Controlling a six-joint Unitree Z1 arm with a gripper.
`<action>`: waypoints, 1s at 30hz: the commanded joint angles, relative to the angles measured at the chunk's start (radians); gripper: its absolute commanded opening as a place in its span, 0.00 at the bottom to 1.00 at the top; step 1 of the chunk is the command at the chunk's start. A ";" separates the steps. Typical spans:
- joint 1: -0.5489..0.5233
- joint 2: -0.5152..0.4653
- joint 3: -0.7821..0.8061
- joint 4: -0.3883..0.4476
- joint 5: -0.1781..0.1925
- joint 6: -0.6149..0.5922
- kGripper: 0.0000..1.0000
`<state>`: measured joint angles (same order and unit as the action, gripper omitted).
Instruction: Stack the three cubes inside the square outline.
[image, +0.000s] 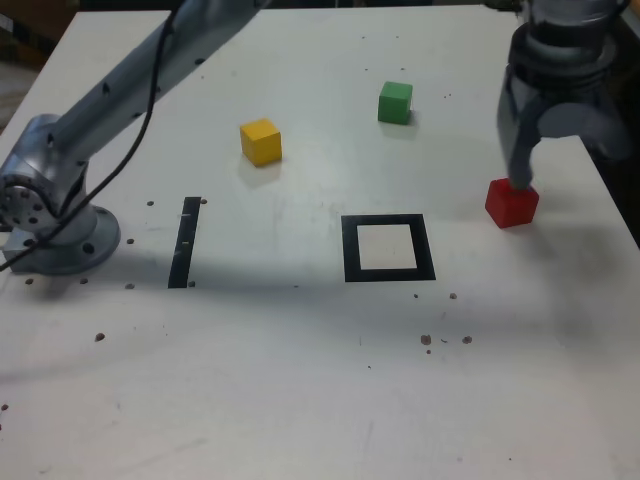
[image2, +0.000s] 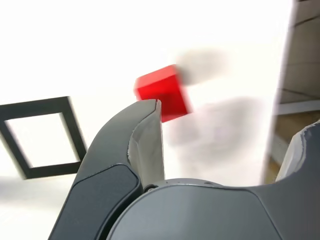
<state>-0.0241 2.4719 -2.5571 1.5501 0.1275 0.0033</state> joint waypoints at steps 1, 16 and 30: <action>0.014 0.015 0.007 0.015 -0.002 0.003 0.91; 0.012 -0.038 0.077 0.084 0.027 0.003 0.89; 0.011 0.063 0.088 0.073 -0.009 -0.014 0.89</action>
<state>-0.0144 2.5262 -2.4708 1.6162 0.1208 -0.0084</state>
